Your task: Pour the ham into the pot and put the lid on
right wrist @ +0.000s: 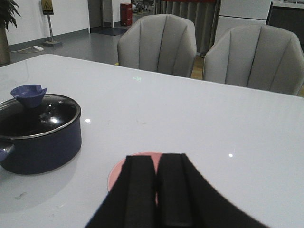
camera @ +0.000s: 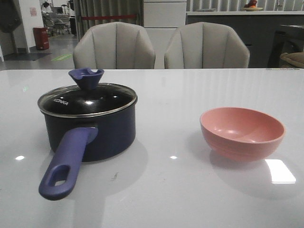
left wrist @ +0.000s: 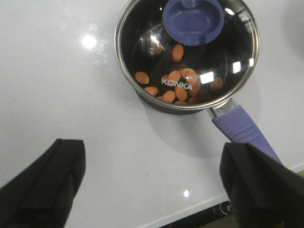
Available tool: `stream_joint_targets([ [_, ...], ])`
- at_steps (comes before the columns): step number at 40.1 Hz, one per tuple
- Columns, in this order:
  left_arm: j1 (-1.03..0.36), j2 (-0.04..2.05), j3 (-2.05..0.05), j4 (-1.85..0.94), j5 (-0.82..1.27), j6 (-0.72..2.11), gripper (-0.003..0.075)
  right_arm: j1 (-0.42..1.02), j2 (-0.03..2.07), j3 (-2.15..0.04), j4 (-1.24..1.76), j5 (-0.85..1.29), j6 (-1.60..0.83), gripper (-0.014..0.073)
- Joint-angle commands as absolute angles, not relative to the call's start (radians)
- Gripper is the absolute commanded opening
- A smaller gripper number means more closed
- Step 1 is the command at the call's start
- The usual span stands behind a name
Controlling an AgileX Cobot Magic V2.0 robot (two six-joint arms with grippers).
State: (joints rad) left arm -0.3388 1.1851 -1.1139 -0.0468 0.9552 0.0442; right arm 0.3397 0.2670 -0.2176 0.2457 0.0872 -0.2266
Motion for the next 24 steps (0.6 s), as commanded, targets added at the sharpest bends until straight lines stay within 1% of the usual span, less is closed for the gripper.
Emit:
stream_joint_targets([
  [1,-0.337,1.038,-1.029,-0.07,0.813,0.039,0.0581,0.342,0.273,-0.246,0.247,0.0,-0.231,0.016],
  [7,-0.337,0.803,-0.875,-0.08,0.73,0.039,0.0581,0.342,0.273,-0.246,0.247,0.0,-0.231,0.016],
  [18,-0.337,0.344,-0.649,-0.076,0.675,0.039,0.0576,0.342,0.273,-0.246,0.247,0.0,-0.231,0.016],
  [21,-0.337,0.238,-0.589,-0.07,0.646,0.039,0.0527,0.342,0.273,-0.246,0.247,0.0,-0.231,0.016],
  [24,-0.337,0.157,-0.532,-0.061,0.614,0.039,0.0432,0.342,0.273,-0.246,0.247,0.0,-0.231,0.016],
])
